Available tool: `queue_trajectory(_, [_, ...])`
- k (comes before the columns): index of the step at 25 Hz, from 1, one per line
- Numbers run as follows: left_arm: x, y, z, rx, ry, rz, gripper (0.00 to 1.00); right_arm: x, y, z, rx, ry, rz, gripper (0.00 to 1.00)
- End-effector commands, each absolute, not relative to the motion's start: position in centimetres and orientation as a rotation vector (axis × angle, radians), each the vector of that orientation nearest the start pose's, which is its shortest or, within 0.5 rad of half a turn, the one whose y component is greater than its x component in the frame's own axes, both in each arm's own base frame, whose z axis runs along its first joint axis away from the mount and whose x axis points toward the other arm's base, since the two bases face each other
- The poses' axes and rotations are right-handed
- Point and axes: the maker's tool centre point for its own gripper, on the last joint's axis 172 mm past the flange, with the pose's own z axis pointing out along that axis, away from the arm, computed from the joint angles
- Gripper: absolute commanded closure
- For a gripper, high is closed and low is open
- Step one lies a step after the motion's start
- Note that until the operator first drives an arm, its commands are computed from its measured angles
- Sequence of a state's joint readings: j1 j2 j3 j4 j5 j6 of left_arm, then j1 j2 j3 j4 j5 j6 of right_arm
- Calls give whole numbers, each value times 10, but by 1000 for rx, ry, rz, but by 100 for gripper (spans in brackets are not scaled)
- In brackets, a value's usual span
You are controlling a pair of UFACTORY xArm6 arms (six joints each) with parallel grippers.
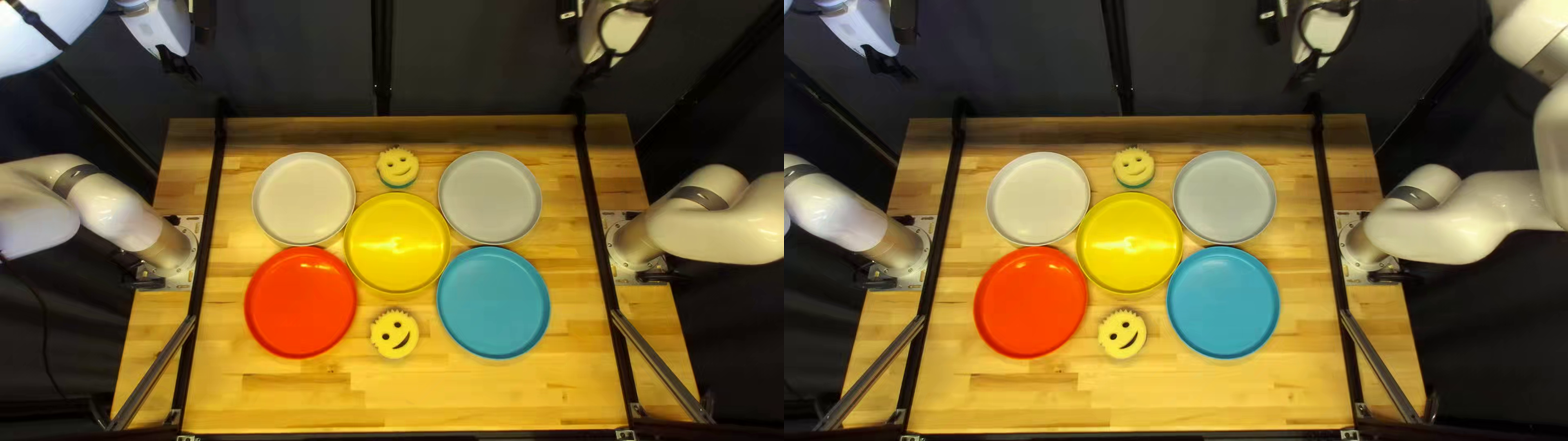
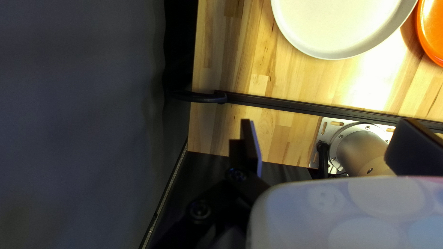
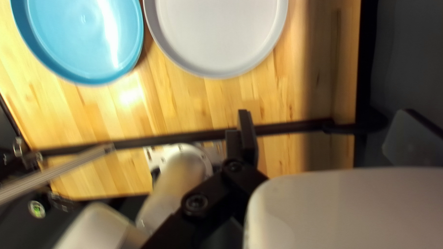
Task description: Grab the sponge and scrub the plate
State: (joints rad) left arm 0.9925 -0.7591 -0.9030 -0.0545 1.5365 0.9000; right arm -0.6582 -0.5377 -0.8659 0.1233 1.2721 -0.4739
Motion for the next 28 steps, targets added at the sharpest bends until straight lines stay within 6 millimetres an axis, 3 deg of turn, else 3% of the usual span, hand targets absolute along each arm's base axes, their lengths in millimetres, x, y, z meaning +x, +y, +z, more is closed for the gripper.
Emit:
queue_trajectory(1, [169, 232, 362, -3063, -139, -181, 0, 327, -205, 274, -3071, 396, -280, 0])
queue_trajectory(11, [169, 232, 362, -3063, -139, -181, 0, 327, -205, 274, -3071, 396, -280, 0])
queue_trajectory(14, [169, 232, 362, -3063, -139, -181, 0, 325, -208, 263, -3084, 386, -249, 0])
queue_trajectory(24, [169, 232, 362, -3063, -139, -181, 0, 376, -215, 213, -2993, 563, -308, 0])
queue_trajectory(28, [169, 232, 362, -3063, -139, -181, 0, 414, -216, 175, -2959, 641, -349, 0])
